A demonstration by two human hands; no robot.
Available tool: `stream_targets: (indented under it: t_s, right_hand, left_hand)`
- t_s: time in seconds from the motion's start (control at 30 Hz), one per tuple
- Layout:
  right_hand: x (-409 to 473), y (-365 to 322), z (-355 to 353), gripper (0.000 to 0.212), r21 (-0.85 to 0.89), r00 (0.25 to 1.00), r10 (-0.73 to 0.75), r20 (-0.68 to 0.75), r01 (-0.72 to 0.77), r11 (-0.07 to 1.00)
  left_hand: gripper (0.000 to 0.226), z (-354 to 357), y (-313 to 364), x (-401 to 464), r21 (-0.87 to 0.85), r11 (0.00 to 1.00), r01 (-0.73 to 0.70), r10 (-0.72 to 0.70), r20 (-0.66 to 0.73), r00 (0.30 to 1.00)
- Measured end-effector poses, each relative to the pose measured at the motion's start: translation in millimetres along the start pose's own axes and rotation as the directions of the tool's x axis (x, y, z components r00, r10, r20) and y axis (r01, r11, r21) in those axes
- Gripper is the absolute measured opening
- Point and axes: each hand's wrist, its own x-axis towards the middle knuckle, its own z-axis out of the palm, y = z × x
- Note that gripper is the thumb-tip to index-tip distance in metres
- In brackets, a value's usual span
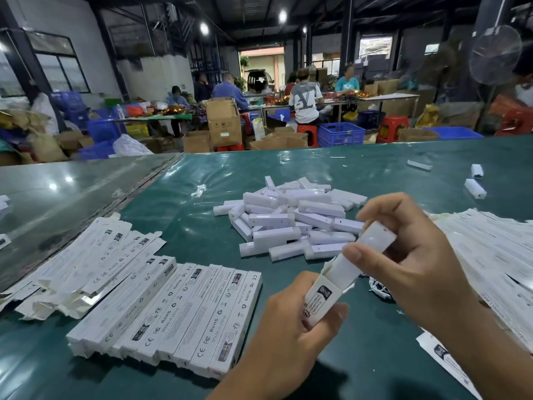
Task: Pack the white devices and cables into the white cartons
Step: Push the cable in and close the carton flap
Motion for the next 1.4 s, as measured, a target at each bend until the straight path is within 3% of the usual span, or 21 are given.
stream_targets:
  t_s: [0.03,0.1,0.17,0.2,0.27,0.33,0.43,0.5,0.53,0.57,0.63,0.8,0.9,1.13,1.4]
  right_hand:
    - [-1.1,2.8,2.9,0.037,-0.005,1.0,-0.006,-0.026,0.006,1.0]
    - [-2.9,6.4,6.1,0.035,-0.211,0.99,-0.139,-0.016,0.132,0.968]
    - [-5.7,9.2,7.9,0.025,-0.441,0.94,-0.331,0.088,0.335,0.833]
    - [-6.6,10.1,8.1,0.028,-0.49,0.911,-0.389,0.136,0.403,0.773]
    - [-5.4,11.7,5.7,0.036,-0.497,0.897,-0.417,0.144,0.43,0.754]
    - [0.2,16.3,-4.6,0.029,-0.507,0.925,-0.38,0.003,0.329,0.797]
    - [13.8,33.8,-33.5,0.023,-0.632,0.962,-0.162,-0.221,-0.014,0.775]
    - [18.2,53.3,-50.4,0.018,-0.773,0.972,0.153,-0.18,-0.236,0.589]
    - [17.4,62.5,-54.5,0.017,-0.826,0.935,0.322,-0.146,-0.294,0.481]
    - [15.7,70.3,-56.4,0.019,-0.862,0.884,0.453,-0.12,-0.318,0.394]
    - [12.3,82.4,-53.9,0.026,-0.909,0.82,0.566,-0.082,-0.294,0.294]
    - [9.1,111.3,-37.7,0.037,-0.988,0.923,0.383,-0.042,-0.094,0.119]
    - [11.8,124.6,-33.3,0.04,-1.0,0.921,0.39,-0.023,-0.024,-0.003]
    - [13.6,136.5,-27.2,0.031,-0.996,0.904,0.419,-0.084,-0.059,-0.074]
    - [12.4,138.3,-26.5,0.021,-0.996,0.91,0.41,-0.058,-0.027,-0.081]
  left_hand:
    - [0.015,0.4,1.6,0.1,-0.025,1.0,0.005,-0.004,0.003,1.0]
    - [0.006,2.9,0.5,0.7,-0.103,0.995,0.008,-0.008,0.0,1.0]
    - [0.024,6.4,-2.8,1.4,-0.162,0.987,0.001,-0.004,-0.017,1.0]
    - [0.03,7.5,-3.7,1.0,-0.17,0.986,0.003,-0.009,-0.035,0.999]
    - [0.025,6.7,-7.8,-0.1,-0.177,0.984,0.012,-0.027,-0.084,0.996]
    - [0.022,5.2,-13.7,-0.7,-0.168,0.984,0.057,-0.081,-0.137,0.987]
    - [0.028,3.2,-23.0,0.5,-0.215,0.971,0.1,-0.145,-0.208,0.967]
    - [0.033,3.1,-25.1,2.2,-0.256,0.96,0.115,-0.174,-0.221,0.96]
    - [0.035,4.1,-26.7,2.4,-0.26,0.957,0.125,-0.183,-0.214,0.96]
    - [0.037,5.2,-28.2,2.3,-0.244,0.96,0.137,-0.189,-0.202,0.961]
    - [0.032,6.5,-30.1,1.7,-0.208,0.967,0.147,-0.185,-0.18,0.966]
    - [0.027,7.1,-32.3,1.1,-0.224,0.96,0.169,-0.211,-0.184,0.96]
    - [0.025,3.9,-31.1,1.4,-0.276,0.946,0.17,-0.231,-0.205,0.951]
    - [0.018,-4.9,-23.6,8.4,-0.352,0.924,0.149,-0.233,-0.21,0.95]
    - [0.031,-6.0,-24.2,10.0,-0.303,0.946,0.114,-0.177,-0.19,0.966]
